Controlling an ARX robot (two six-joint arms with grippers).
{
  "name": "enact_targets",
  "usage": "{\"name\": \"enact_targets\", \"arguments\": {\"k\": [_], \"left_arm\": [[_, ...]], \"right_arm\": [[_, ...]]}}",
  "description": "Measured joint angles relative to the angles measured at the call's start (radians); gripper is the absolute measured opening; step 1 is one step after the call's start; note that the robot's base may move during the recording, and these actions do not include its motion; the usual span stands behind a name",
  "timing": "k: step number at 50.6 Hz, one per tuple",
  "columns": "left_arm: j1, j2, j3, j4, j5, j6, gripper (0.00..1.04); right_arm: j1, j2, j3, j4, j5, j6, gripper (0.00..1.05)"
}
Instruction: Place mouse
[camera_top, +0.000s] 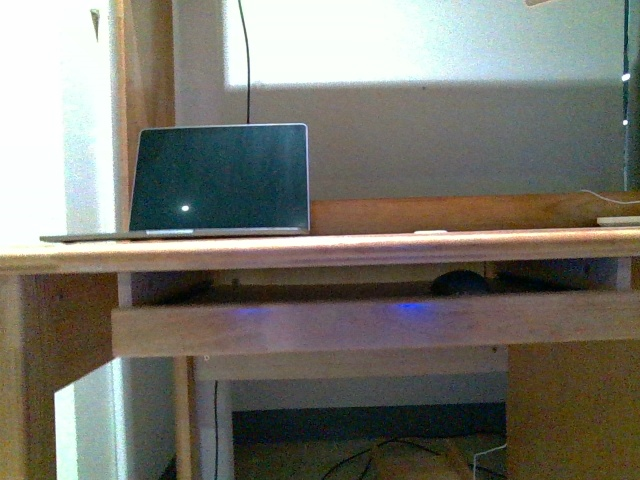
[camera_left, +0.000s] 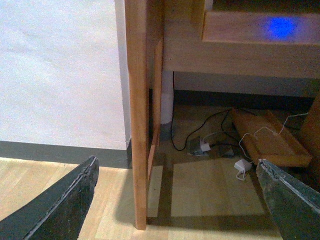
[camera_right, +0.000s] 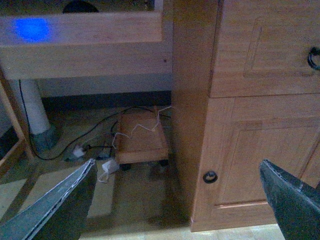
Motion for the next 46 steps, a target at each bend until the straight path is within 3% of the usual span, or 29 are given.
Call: {"name": "enact_targets", "arguments": {"k": [21,25,27,36,46], "left_arm": [[0.000,0.000,0.000,0.000,0.000,0.000,0.97],[0.000,0.090,0.062,-0.161,0.060,-0.069,0.97],[-0.002,0.145,0.065,-0.163,0.079,-0.080,0.97],[0.079,0.428,0.065,0.111,0.160,0.001,0.97],[0.152,1.003,0.129,0.682,0.141,0.389,0.97]], "right_arm": [[0.000,0.000,0.000,0.000,0.000,0.000,0.97],[0.000,0.000,0.000,0.000,0.000,0.000,0.97],[0.000,0.000,0.000,0.000,-0.001,0.000,0.97],[0.000,0.000,0.000,0.000,0.000,0.000,0.97],[0.000,0.000,0.000,0.000,0.000,0.000,0.97]]}}
